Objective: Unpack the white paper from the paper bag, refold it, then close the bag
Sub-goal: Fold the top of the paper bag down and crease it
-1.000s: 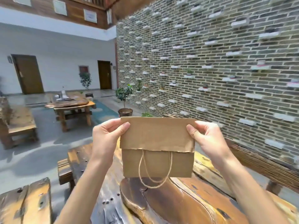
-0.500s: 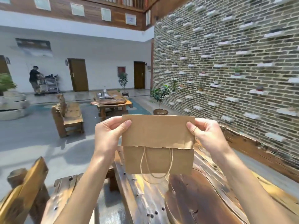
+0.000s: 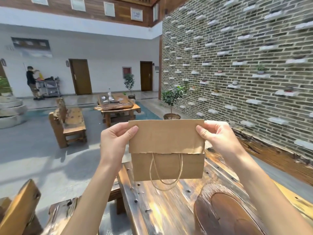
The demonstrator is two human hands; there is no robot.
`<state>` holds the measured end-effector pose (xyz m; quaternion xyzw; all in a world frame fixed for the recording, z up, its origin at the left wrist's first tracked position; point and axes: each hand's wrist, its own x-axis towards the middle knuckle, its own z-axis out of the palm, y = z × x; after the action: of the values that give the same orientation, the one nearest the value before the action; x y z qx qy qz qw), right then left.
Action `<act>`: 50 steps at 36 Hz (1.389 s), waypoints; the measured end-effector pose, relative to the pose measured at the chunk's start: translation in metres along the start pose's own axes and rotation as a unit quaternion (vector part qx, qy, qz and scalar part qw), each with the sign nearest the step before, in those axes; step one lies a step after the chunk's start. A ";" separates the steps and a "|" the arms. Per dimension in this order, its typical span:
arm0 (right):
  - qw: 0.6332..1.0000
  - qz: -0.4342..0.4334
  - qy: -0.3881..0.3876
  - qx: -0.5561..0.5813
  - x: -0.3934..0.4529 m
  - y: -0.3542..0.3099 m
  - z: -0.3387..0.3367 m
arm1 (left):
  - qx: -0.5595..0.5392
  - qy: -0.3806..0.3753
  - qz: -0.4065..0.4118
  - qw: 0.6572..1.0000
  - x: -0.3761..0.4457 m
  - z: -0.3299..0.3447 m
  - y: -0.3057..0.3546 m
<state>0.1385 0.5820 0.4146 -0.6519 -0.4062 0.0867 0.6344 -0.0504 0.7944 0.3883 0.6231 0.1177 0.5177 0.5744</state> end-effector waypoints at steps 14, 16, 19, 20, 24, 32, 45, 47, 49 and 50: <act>0.998 0.046 -0.016 -0.047 0.177 0.079 0.048 | 0.003 -0.045 -0.024 0.999 0.189 -0.009 -0.120; 0.997 0.047 -0.016 -0.051 0.194 0.091 0.054 | -0.005 -0.052 -0.031 0.998 0.209 -0.011 -0.137; 0.997 0.061 -0.011 -0.050 0.217 0.105 0.064 | -0.017 -0.060 -0.042 0.997 0.236 -0.015 -0.164; 0.997 0.065 -0.009 -0.051 0.224 0.109 0.066 | -0.020 -0.062 -0.046 0.997 0.246 -0.015 -0.173; 0.994 0.069 0.014 -0.082 0.250 0.131 0.076 | -0.028 -0.083 -0.068 0.994 0.284 -0.007 -0.211; 0.982 0.116 0.059 -0.137 0.292 0.187 0.085 | -0.069 -0.159 -0.099 0.980 0.360 0.021 -0.293; 0.923 0.196 0.247 -0.223 0.346 0.264 0.124 | -0.111 -0.333 -0.199 0.915 0.458 0.065 -0.430; 0.896 0.217 0.285 -0.261 0.346 0.277 0.130 | -0.107 -0.365 -0.215 0.900 0.463 0.072 -0.451; 0.866 0.247 0.333 -0.280 0.341 0.291 0.137 | -0.090 -0.404 -0.228 0.881 0.461 0.078 -0.472; 0.850 0.266 0.349 -0.290 0.338 0.297 0.141 | -0.085 -0.419 -0.236 0.873 0.459 0.081 -0.481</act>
<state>0.3957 0.9454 0.2586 -0.8771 0.0242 -0.1025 0.4687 0.4292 1.2372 0.2353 0.6842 -0.0346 0.0650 0.7255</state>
